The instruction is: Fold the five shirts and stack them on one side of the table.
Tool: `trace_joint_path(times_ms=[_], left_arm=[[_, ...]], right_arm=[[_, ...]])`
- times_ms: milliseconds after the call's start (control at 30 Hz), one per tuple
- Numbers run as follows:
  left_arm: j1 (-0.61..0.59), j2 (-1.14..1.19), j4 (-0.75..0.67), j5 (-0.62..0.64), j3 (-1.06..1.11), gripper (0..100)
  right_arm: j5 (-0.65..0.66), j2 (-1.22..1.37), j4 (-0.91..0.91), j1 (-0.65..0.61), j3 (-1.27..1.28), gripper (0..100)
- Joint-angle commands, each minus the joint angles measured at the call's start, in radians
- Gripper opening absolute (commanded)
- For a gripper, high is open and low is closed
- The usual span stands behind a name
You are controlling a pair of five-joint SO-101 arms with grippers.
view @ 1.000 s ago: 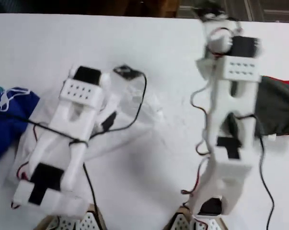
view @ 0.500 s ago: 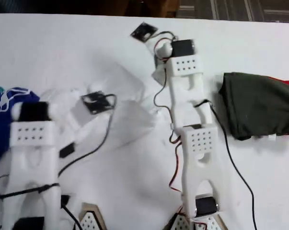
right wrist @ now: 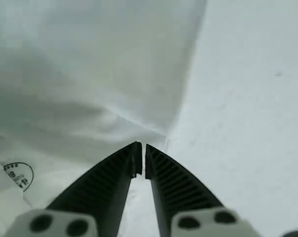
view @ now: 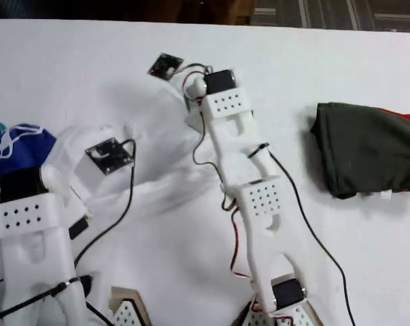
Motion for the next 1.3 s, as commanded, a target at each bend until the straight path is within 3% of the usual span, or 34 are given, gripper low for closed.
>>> trace_joint_path(times_ms=[0,233,533,700,900,1067,1267], left_arm=[[-0.008,-0.034,0.021,-0.002,-0.002,3],[-0.008,-0.038,0.021,0.052,-0.012,3],[-0.008,-0.038,0.020,0.052,-0.012,3],[-0.008,-0.038,0.020,0.052,-0.013,3],[-0.008,-0.038,0.020,0.052,-0.013,3],[-0.008,-0.038,0.018,0.052,-0.013,3],[-0.008,-0.038,0.018,0.054,-0.065,3]], right_arm=[[0.048,0.005,-0.027,-0.002,-0.017,2.0],[0.114,0.085,0.076,0.050,0.023,2.0],[0.152,0.054,0.154,0.234,0.126,1.9],[0.153,-0.116,0.156,0.283,0.400,1.9],[0.157,-0.440,0.153,0.259,0.755,1.9],[0.157,-0.616,0.150,0.260,0.726,2.1],[0.143,-0.516,0.122,0.289,0.652,2.4]])
